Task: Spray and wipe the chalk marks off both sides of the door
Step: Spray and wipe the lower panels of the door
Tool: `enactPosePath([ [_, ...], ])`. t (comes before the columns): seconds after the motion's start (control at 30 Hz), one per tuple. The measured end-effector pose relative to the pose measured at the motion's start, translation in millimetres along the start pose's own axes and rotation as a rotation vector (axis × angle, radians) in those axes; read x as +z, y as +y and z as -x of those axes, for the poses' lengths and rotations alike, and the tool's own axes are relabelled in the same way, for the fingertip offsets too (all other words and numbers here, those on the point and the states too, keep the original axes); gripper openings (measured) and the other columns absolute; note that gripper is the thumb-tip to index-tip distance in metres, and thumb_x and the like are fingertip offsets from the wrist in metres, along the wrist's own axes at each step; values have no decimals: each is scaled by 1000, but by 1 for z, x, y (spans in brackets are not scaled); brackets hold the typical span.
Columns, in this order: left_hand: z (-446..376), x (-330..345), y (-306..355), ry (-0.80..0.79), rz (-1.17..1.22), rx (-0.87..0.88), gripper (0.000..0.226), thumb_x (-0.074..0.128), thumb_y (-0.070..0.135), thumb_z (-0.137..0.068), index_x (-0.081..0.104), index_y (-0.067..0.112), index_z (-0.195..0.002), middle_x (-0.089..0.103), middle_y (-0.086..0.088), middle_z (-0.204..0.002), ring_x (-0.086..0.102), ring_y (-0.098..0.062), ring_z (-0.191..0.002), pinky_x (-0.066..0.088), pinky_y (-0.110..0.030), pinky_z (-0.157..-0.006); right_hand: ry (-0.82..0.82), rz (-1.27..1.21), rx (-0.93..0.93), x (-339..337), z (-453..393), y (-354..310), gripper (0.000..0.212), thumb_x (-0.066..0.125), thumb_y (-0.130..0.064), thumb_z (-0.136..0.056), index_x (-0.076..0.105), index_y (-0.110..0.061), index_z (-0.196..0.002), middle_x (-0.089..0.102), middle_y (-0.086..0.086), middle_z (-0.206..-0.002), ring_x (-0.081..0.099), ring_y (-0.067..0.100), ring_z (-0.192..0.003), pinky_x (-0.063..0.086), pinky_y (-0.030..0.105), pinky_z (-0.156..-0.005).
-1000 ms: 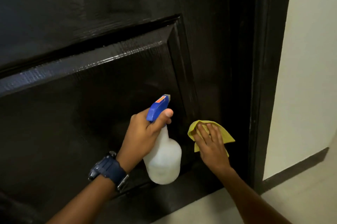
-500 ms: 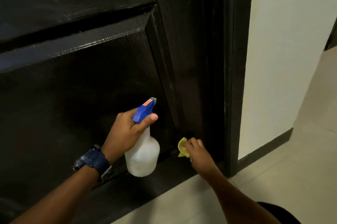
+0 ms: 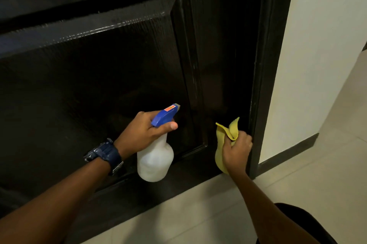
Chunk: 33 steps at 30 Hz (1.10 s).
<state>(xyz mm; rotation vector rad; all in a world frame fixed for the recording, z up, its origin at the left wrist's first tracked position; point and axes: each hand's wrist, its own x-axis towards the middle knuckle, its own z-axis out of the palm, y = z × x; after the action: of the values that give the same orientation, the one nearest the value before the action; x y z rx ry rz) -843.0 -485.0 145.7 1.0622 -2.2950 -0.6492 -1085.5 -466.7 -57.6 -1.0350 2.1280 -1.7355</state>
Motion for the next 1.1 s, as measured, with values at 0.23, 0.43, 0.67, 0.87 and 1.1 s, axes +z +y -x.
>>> enactPosePath([
  [0.23, 9, -4, -11, -1, 2, -11, 97, 49, 90, -71, 68, -1, -97, 69, -23, -87, 66, -38, -79, 51, -51, -79, -229, 138, -16, 45, 28, -5, 39, 68, -4, -90, 53, -3, -127, 59, 13, -124, 56, 30, -119, 48, 37, -98],
  [0.43, 17, 2, -11, -24, 5, 8, 95, 50, 89, -74, 67, -3, -94, 67, -23, -84, 64, -38, -76, 49, -48, -76, -310, 307, 82, 69, 45, 16, 62, 70, 0, -86, 44, 0, -141, 49, 16, -143, 45, 33, -135, 42, 41, -112],
  [0.67, 7, 7, 10, 53, 38, 38, 89, 49, 86, -76, 68, 1, -96, 68, -24, -88, 65, -41, -81, 50, -57, -78, -284, 206, 92, 81, 49, 6, 23, 69, -3, -88, 63, 0, -110, 63, 15, -110, 61, 33, -106, 51, 39, -89],
  [0.87, 5, 8, 6, 117, 37, -27, 96, 47, 91, -72, 67, 0, -94, 67, -25, -87, 64, -42, -81, 51, -58, -78, -537, 170, -4, 62, 44, -3, 18, 63, -22, -97, 70, -12, -111, 71, 5, -107, 68, 23, -102, 50, 28, -85],
  [1.1, 13, 4, -5, 122, 51, -96, 78, 56, 87, -72, 70, 13, -91, 68, -19, -82, 64, -39, -77, 52, -59, -78, -231, -316, -75, 8, 2, -95, 24, 75, -29, -88, 67, -17, -108, 64, -17, -92, 66, 7, -93, 43, 6, -76],
])
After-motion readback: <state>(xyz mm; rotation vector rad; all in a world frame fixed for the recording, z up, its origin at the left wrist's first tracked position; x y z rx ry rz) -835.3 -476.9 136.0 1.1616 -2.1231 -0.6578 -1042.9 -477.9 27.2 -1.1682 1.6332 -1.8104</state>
